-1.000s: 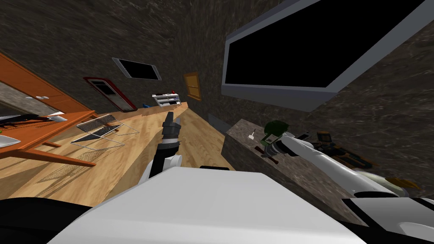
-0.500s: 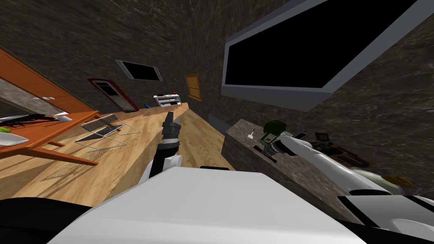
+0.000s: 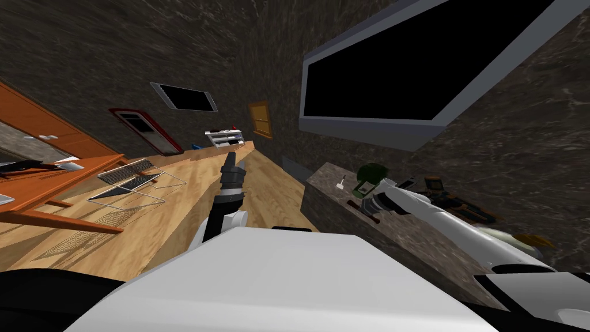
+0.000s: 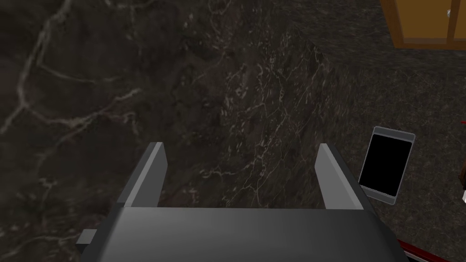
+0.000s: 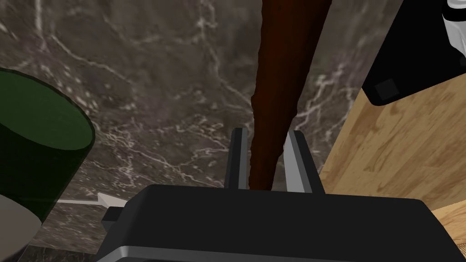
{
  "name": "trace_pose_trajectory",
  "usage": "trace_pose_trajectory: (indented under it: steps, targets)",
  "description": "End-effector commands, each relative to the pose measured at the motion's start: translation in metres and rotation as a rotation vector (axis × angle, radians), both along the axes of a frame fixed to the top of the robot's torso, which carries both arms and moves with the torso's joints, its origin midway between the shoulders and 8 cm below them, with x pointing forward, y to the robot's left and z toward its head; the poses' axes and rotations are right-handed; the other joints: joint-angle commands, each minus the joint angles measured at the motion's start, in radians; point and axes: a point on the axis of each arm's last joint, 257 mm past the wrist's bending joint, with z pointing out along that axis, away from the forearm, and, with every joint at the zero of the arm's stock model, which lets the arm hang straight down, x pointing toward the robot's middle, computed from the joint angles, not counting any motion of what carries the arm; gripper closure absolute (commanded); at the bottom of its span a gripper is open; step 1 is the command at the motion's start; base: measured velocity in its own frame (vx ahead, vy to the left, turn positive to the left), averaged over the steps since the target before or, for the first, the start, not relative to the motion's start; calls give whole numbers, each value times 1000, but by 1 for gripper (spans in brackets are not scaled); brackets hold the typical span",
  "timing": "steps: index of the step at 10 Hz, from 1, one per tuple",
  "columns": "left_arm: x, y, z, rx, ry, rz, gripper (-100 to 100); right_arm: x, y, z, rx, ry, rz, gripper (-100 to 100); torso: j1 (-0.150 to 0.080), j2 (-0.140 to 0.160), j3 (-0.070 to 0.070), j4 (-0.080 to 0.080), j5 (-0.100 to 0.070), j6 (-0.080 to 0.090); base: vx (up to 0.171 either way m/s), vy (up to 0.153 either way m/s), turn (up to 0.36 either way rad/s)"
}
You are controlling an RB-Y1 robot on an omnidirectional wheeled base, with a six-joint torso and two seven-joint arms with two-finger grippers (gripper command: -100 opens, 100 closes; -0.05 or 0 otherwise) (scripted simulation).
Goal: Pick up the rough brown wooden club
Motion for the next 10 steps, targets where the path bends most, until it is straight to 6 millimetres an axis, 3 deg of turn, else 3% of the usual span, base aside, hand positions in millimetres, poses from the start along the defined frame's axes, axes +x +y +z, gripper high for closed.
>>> trace_pose_trajectory:
  steps: [1,2,3,10]
  targets:
    - [0,0,0,0,0,0,0,-4,-1,2,9,-7,19,100,0,0,0,0,0,0,123,69,-88]
    - [0,0,0,0,0,0,0,-14,-11,2,-8,-3,43,100,1,-1,-1,0,0,-2,118,61,-79]
    - [0,0,0,0,0,0,0,-13,-7,3,11,-7,38,100,0,-1,-1,0,0,-1,83,35,-60]
    - [0,0,0,0,0,0,0,-49,-31,11,-1,-1,105,100,-1,1,1,1,0,-2,80,43,-76]
